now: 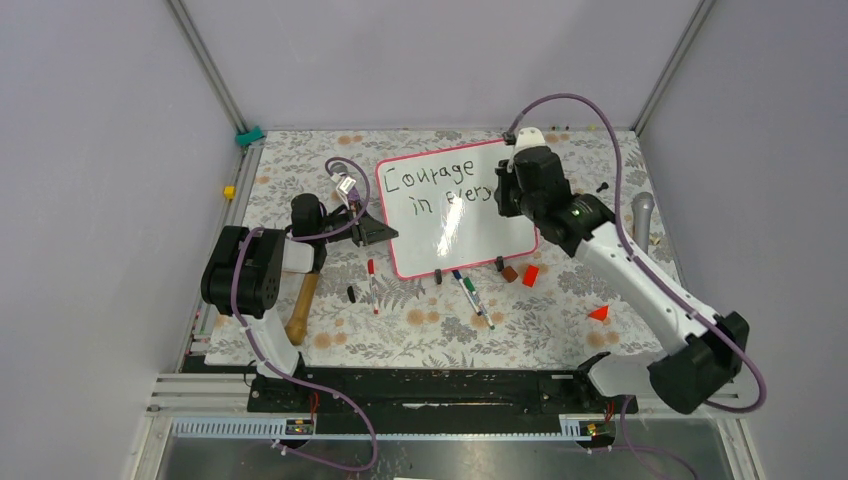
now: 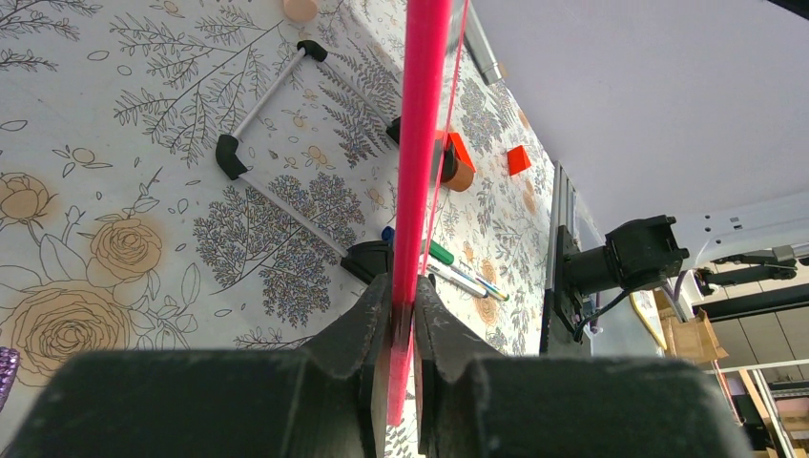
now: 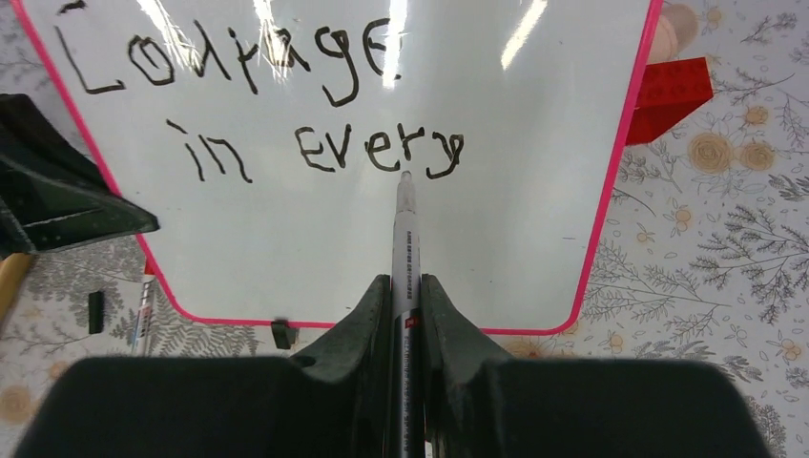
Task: Write a sentence on the whiteboard
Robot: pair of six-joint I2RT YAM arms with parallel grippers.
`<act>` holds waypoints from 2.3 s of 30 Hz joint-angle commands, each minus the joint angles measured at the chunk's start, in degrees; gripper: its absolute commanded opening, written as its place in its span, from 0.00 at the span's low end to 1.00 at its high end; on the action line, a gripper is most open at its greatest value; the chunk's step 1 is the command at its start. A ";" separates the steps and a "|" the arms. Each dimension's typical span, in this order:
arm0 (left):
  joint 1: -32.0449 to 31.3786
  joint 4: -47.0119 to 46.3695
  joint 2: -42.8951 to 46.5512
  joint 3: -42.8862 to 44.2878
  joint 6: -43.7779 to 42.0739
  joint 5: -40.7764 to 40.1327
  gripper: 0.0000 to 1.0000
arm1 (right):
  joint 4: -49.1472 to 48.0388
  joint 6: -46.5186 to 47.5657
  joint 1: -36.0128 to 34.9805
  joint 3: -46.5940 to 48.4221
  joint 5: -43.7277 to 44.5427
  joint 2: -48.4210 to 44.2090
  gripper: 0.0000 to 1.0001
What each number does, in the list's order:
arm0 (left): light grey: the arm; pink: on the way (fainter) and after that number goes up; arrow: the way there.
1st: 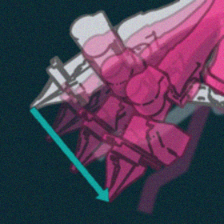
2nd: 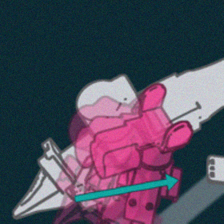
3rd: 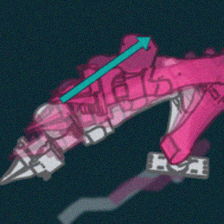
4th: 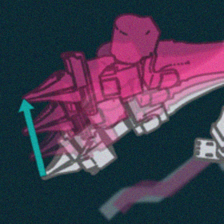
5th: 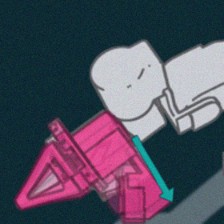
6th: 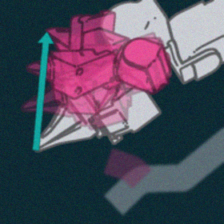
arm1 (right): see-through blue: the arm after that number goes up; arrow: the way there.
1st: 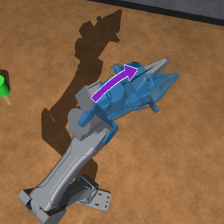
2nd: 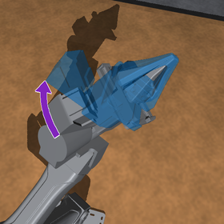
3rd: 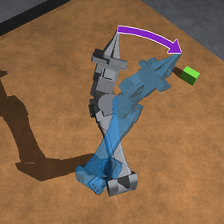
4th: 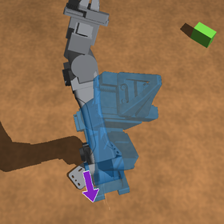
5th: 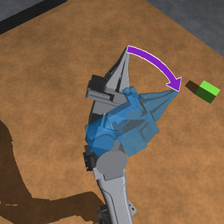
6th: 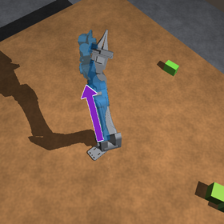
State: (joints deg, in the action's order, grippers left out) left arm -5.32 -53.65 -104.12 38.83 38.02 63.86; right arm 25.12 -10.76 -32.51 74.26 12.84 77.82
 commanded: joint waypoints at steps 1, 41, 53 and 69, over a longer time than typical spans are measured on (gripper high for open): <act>1.30 -2.94 -1.14 -0.15 0.73 -0.48 0.00 | -3.58 -2.74 0.26 -3.94 -1.93 -6.66 0.00; 1.29 -6.74 -3.32 0.19 4.34 -0.63 0.00 | 0.28 -20.96 -3.42 1.44 9.13 -7.94 0.00; 1.24 -6.74 -3.35 -0.07 3.90 -1.02 0.00 | -11.69 -17.84 -4.40 -10.27 -2.44 -11.03 0.00; 1.20 -8.75 -3.67 -0.32 4.96 -1.31 0.00 | -11.04 -10.24 -22.00 -3.63 21.30 1.00 0.00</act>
State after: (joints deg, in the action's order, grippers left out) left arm -4.97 -59.46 -107.04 38.83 42.24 64.27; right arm 15.94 -23.70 -52.34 67.33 25.12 77.71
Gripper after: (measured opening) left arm 0.108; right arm 0.174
